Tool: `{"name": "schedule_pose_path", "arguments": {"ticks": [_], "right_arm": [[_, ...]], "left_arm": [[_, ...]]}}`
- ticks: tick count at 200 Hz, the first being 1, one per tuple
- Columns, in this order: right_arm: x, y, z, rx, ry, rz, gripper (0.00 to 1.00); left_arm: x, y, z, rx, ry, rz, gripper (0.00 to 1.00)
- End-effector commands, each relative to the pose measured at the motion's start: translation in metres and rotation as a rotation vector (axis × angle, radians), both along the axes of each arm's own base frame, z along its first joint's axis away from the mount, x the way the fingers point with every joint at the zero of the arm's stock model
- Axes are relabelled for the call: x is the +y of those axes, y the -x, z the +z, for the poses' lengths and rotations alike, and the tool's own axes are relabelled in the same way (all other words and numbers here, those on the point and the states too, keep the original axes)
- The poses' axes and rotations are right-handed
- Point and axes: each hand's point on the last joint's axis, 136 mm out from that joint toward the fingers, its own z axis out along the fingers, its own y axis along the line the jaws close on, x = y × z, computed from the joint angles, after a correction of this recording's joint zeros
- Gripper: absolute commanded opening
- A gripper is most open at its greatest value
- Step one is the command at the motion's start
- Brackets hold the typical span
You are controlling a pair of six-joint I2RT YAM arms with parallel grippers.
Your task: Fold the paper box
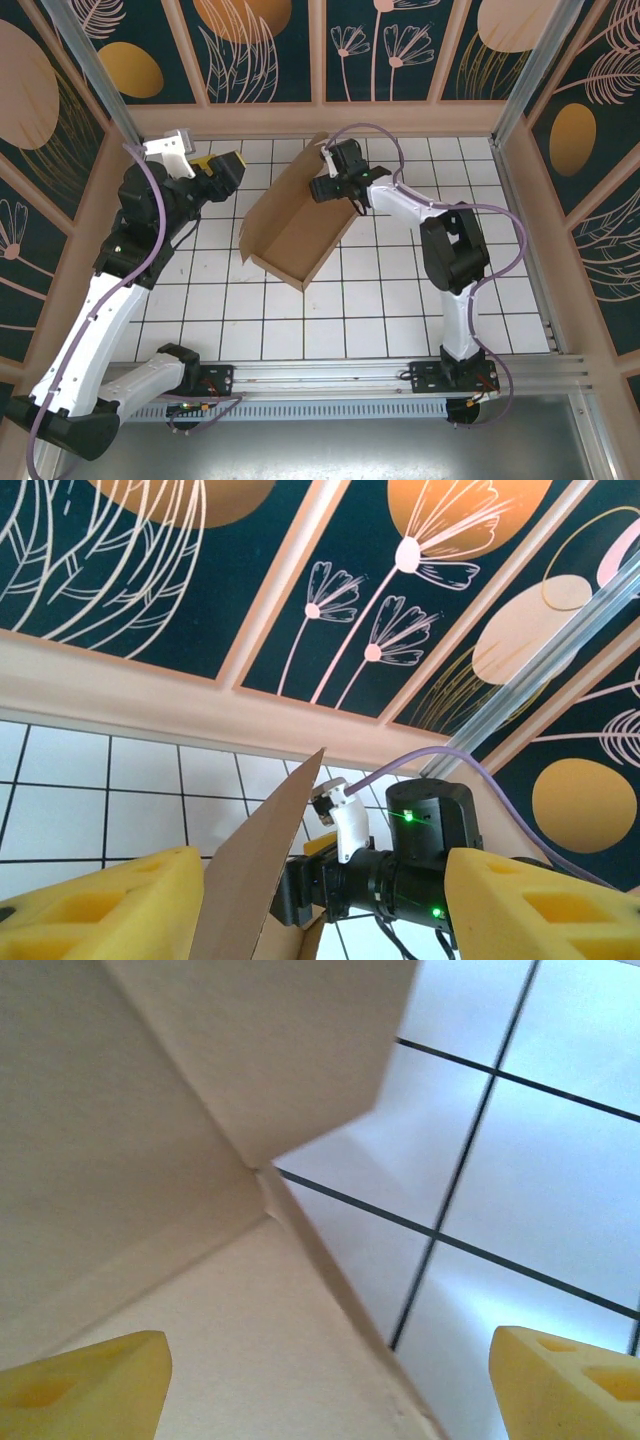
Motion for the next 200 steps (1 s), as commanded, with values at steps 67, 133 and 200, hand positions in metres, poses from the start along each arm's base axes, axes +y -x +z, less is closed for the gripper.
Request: {"name": "schedule_pose_path", "arguments": {"ticks": [67,133,200], "right_arm": [[-0.012,-0.011,-0.065,0.037,0.101,-0.004,0.64],[-0.077,0.019,-0.081,0.220,-0.105,-0.283,0.32],[-0.113,0.079,-0.074,0.324,-0.324,-0.443,0.34]], "left_arm": [[-0.005,0.001,-0.014,0.030,0.010,-0.022,0.64],[0.011,-0.017,-0.044,0.081,0.019,0.082,0.64],[0.013,-0.035,-0.073,0.110,-0.092,0.091,0.66]]}}
